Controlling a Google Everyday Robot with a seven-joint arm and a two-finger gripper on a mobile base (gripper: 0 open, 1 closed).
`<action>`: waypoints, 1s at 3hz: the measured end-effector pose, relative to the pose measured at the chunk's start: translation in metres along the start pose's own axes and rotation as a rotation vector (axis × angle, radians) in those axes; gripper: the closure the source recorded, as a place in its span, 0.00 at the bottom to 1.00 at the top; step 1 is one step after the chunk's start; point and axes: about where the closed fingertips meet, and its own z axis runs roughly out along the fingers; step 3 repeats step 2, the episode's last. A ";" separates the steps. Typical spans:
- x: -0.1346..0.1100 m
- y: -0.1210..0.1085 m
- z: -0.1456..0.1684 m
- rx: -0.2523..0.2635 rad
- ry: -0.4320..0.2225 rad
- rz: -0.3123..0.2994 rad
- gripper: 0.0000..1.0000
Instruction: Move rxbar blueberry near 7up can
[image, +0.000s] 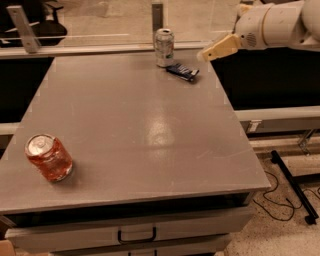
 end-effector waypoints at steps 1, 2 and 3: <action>0.008 -0.010 -0.022 0.031 0.003 0.015 0.00; 0.008 -0.010 -0.022 0.030 0.002 0.015 0.00; 0.008 -0.010 -0.022 0.030 0.002 0.015 0.00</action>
Offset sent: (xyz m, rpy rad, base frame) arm -0.0109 -0.0298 0.0067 0.0126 -0.0083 -0.0414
